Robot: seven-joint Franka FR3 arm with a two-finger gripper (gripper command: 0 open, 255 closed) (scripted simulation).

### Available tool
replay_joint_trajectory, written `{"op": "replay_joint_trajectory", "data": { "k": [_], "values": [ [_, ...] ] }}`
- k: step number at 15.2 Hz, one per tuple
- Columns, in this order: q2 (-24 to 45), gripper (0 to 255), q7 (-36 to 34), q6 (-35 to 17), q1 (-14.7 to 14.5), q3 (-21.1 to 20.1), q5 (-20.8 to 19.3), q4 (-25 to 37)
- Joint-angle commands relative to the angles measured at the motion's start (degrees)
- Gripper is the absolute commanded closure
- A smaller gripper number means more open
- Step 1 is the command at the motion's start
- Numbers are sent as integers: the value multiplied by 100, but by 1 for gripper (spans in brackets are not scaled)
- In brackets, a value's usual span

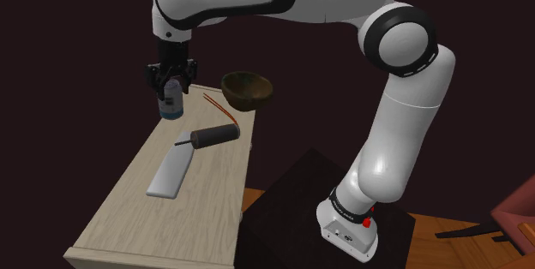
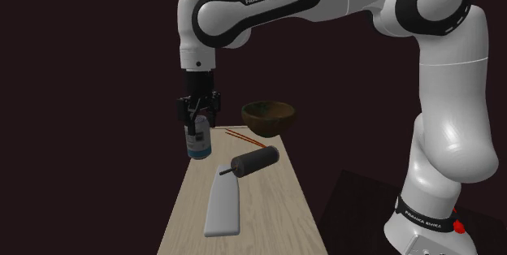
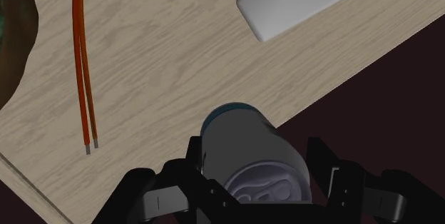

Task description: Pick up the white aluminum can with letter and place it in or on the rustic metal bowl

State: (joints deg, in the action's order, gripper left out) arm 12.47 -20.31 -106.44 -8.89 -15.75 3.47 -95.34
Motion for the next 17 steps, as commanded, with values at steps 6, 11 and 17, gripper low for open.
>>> {"op": "replay_joint_trajectory", "data": {
  "k": [6,11,17],
  "values": [
    [4,255,-1,-7,-1,-1,1,-13],
    [-23,255,-23,296,-1,-4,3,265],
    [-24,255,-65,755,-9,-9,-3,725]
  ]
}}
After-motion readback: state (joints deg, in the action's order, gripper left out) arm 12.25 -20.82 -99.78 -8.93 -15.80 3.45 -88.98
